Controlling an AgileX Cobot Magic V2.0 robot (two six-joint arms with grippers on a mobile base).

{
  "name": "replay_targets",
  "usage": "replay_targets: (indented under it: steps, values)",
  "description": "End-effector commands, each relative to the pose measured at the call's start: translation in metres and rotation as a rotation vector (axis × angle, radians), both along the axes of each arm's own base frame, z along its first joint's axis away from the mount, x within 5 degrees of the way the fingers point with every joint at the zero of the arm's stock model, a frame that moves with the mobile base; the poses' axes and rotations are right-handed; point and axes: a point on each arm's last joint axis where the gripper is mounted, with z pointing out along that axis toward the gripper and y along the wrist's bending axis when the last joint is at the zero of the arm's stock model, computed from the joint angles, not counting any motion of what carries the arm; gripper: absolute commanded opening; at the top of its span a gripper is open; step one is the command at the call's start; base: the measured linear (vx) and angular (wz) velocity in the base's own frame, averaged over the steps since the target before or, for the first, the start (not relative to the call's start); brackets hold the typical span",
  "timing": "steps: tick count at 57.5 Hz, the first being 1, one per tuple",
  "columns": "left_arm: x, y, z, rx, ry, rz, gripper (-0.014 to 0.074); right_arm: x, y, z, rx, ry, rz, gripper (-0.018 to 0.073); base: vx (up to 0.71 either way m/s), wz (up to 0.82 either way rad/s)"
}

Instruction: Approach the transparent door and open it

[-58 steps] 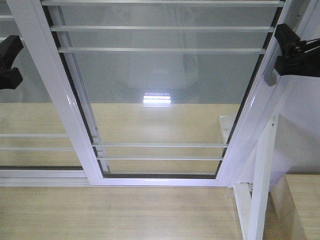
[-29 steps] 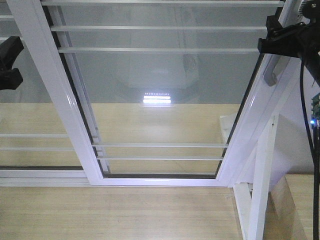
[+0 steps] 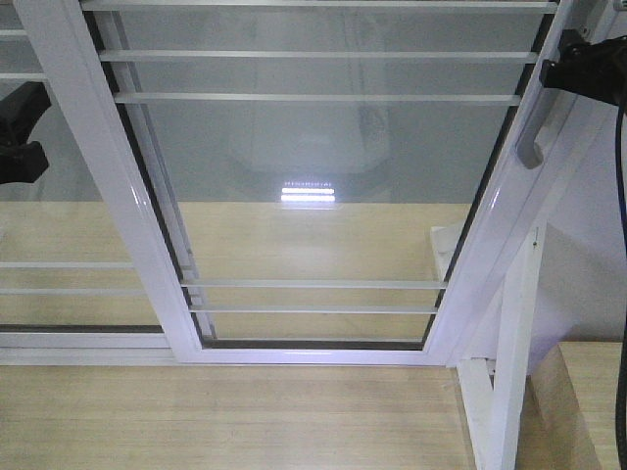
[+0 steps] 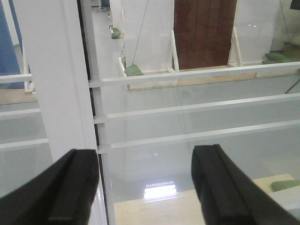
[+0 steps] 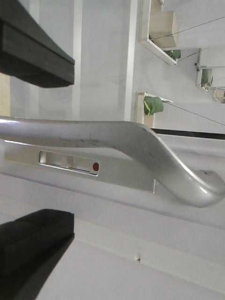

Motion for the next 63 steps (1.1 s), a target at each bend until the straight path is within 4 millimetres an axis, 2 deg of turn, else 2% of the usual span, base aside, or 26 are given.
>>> replay_targets:
  steps: [1, 13, 33, 52, 59, 63]
  values:
    - [-0.001, 0.000, 0.022, -0.029, -0.119, 0.001, 0.0545, 0.003, -0.002, 0.019, -0.040, -0.107, -0.009, 0.0577, 0.00, 0.00]
    - [-0.001, 0.000, 0.020, -0.027, -0.108, 0.000, 0.0545, 0.024, -0.002, 0.004, -0.057, -0.082, -0.008, 0.0575, 0.00, 0.00]
    - [-0.001, 0.000, 0.016, -0.017, -0.061, -0.002, 0.0545, 0.044, -0.002, 0.012, -0.064, -0.119, -0.007, 0.0575, 0.00, 0.00]
    - [-0.001, 0.000, 0.016, -0.017, -0.066, -0.002, 0.0545, 0.064, -0.002, 0.011, -0.066, -0.139, -0.009, 0.0573, 0.00, 0.00]
    - [-0.001, 0.000, 0.016, -0.017, -0.067, -0.002, 0.0545, 0.067, -0.002, 0.011, -0.066, -0.141, -0.010, 0.0538, 0.00, 0.00]
    - [-0.001, 0.000, 0.016, -0.017, -0.067, -0.002, 0.0545, 0.067, -0.002, 0.011, -0.067, -0.139, -0.009, 0.0478, 0.00, 0.00]
